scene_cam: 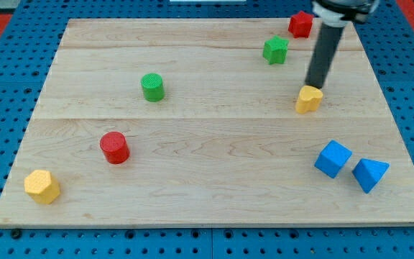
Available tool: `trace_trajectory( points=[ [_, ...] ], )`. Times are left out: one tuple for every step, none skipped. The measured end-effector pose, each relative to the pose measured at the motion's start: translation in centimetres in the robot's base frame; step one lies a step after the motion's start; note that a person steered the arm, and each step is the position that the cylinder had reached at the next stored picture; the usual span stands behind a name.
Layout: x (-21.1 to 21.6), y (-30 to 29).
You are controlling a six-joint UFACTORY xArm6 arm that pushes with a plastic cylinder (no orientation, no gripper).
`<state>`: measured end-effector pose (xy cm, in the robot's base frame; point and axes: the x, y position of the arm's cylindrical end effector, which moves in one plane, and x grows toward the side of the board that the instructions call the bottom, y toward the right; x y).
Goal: Move the red star to the top left
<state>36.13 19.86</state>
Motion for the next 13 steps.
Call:
trace_trajectory(
  points=[
    [-6.2, 3.5],
    [-13.3, 6.1],
    [-16.1, 1.7],
    [-15.4, -9.9],
    [-14.8, -16.5],
    [-13.1, -11.6],
    [-11.4, -13.4],
    [-12.3, -22.5],
    [-13.2, -31.7],
    [-11.7, -26.1],
    [-10.3, -26.5],
    [-10.7, -33.5],
    [-9.7, -33.6]
  ],
)
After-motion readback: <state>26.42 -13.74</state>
